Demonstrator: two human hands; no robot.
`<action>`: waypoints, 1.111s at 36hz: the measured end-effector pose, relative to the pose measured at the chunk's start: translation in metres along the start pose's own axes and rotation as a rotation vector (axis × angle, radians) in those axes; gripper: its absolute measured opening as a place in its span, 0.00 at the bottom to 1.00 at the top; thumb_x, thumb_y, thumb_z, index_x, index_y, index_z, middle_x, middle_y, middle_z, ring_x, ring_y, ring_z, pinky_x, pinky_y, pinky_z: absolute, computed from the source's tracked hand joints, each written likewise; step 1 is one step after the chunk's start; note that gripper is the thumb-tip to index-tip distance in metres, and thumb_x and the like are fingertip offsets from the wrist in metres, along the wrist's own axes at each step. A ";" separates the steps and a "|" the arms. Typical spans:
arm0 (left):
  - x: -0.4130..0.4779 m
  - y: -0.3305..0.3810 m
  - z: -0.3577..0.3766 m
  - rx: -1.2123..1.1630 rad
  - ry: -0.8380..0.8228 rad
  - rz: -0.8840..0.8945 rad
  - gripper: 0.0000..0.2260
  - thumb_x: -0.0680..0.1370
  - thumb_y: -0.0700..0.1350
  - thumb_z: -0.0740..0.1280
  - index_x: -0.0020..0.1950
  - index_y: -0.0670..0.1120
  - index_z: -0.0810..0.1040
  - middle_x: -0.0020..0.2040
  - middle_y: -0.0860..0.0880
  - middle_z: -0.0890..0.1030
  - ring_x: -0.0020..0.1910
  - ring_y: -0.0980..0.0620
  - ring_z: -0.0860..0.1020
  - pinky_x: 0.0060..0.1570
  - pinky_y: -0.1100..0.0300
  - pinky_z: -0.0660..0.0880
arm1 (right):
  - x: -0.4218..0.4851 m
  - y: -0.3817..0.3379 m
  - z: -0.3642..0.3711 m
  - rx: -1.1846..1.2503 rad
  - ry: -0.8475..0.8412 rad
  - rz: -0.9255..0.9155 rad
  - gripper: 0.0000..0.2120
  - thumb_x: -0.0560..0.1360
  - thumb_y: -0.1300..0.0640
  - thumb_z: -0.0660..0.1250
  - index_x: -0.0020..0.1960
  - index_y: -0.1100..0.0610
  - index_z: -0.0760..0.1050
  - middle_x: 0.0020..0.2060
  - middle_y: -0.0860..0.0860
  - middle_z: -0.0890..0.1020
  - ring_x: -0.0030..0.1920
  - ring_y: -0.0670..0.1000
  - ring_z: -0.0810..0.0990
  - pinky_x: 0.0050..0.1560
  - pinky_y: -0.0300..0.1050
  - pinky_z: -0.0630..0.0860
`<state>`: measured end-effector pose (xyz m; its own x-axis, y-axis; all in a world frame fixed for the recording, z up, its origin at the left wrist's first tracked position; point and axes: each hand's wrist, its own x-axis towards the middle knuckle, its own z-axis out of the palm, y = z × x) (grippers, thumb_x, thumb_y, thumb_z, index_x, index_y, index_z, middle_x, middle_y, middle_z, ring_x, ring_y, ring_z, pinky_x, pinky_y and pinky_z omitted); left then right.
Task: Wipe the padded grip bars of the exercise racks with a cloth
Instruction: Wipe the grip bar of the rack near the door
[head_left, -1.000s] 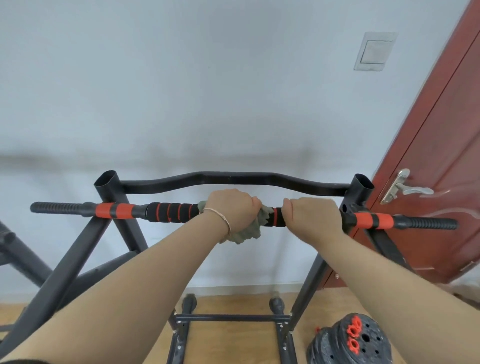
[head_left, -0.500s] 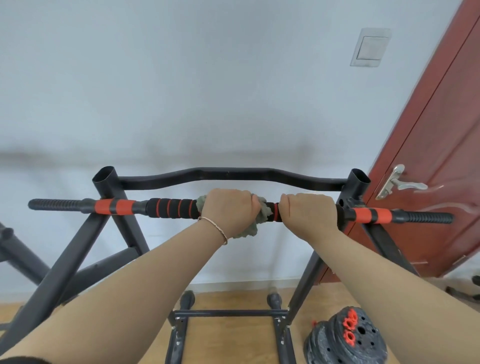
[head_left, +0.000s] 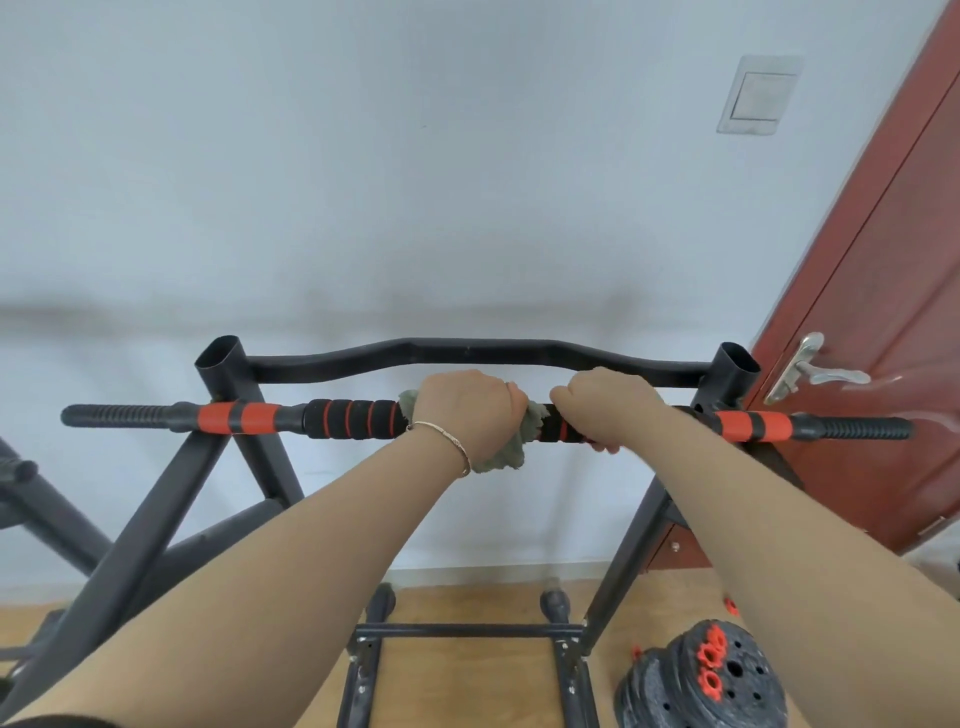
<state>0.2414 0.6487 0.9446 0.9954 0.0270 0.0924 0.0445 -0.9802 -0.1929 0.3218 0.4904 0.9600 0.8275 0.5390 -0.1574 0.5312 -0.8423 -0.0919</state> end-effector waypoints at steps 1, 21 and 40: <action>0.000 0.000 -0.001 -0.007 -0.006 0.005 0.09 0.68 0.53 0.68 0.38 0.51 0.70 0.29 0.53 0.74 0.28 0.50 0.72 0.31 0.58 0.69 | -0.008 0.003 0.014 -0.219 0.133 -0.095 0.06 0.74 0.61 0.62 0.40 0.58 0.67 0.25 0.50 0.72 0.26 0.53 0.74 0.27 0.44 0.71; -0.009 -0.011 0.008 0.166 0.163 0.109 0.17 0.78 0.51 0.63 0.65 0.50 0.63 0.36 0.52 0.69 0.34 0.46 0.71 0.35 0.54 0.65 | -0.028 -0.002 0.017 0.291 0.439 -0.211 0.14 0.80 0.43 0.57 0.44 0.46 0.77 0.41 0.41 0.77 0.44 0.43 0.75 0.42 0.41 0.73; -0.037 -0.085 -0.015 -0.903 0.227 -0.242 0.10 0.77 0.52 0.68 0.56 0.57 0.72 0.43 0.53 0.78 0.43 0.55 0.78 0.35 0.63 0.71 | -0.042 -0.044 0.001 1.007 0.438 -0.070 0.05 0.79 0.57 0.65 0.48 0.48 0.78 0.42 0.42 0.84 0.41 0.43 0.84 0.43 0.39 0.79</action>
<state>0.1993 0.7283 0.9717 0.9235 0.3027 0.2357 0.0700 -0.7369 0.6723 0.2638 0.5048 0.9700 0.9002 0.3739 0.2234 0.3522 -0.3231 -0.8784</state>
